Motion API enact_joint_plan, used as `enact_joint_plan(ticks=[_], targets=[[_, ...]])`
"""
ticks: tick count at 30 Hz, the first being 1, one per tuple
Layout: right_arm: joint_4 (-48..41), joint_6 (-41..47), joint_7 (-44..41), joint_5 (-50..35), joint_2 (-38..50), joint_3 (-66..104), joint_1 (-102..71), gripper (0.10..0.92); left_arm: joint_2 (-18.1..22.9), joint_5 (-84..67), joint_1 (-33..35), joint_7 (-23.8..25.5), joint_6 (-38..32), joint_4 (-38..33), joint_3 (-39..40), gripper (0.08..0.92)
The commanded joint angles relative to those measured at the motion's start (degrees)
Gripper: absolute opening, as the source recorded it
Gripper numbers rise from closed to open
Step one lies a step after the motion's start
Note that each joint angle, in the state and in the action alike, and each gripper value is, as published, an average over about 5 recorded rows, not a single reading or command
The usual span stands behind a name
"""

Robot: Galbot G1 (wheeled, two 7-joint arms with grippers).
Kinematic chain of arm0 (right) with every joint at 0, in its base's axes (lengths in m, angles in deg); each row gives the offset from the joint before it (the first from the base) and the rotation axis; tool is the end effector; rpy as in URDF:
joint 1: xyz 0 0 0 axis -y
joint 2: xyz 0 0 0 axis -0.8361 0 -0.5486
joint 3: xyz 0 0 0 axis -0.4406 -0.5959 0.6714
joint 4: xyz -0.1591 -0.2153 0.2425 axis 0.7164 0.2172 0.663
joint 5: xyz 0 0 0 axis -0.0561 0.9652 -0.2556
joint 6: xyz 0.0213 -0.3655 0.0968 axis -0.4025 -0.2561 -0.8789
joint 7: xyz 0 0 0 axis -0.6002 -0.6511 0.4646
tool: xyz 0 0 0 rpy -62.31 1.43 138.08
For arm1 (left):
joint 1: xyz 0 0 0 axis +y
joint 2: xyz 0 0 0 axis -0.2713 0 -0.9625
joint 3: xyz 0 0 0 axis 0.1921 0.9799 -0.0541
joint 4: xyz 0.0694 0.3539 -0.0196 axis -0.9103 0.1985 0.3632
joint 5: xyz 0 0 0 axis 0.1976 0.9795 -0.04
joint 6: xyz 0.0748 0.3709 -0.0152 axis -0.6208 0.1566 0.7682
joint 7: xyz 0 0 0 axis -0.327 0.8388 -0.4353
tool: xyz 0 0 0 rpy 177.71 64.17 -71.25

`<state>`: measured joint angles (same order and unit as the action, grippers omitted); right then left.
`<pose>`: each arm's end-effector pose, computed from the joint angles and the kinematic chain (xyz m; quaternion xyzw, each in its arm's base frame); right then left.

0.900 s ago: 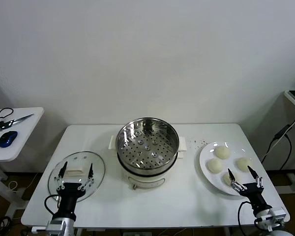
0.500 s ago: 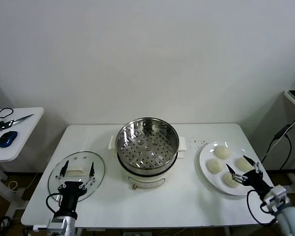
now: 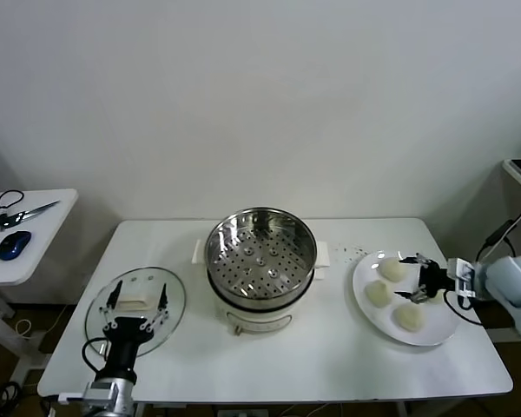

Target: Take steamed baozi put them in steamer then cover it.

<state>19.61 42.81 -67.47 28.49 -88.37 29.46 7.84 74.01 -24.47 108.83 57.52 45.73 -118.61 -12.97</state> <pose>0.5096 -0.2983 -0.2187 0.4483 -0.6716 0.4875 0.3322 0.1722 0.0541 -0.3266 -0.0248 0.9941 0.1057 0.0003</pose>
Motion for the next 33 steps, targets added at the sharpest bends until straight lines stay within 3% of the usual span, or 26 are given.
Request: enact_joint_plan(ticks=[1,13,33], targets=[[-15.97,-3.19,-10.19,7.66,-2.88,-25.04,27.85,0.823,-0.23,-0.22,-0.03,-0.1,0.13,0.46,-0.02,0.823],[-30.83,-4.8,-8.74,11.13,-17.41,-25.07,28.21,0.823,-0.48,-0.27,-0.92,-0.45,0.5,2.01,-0.81,0.823],[-33.82,-4.93,-6.96,17.13,-23.61,-17.95,19.8,0.823,-0.74,-0.58,-1.1,-0.54,0.5,3.52,-2.42,0.823]])
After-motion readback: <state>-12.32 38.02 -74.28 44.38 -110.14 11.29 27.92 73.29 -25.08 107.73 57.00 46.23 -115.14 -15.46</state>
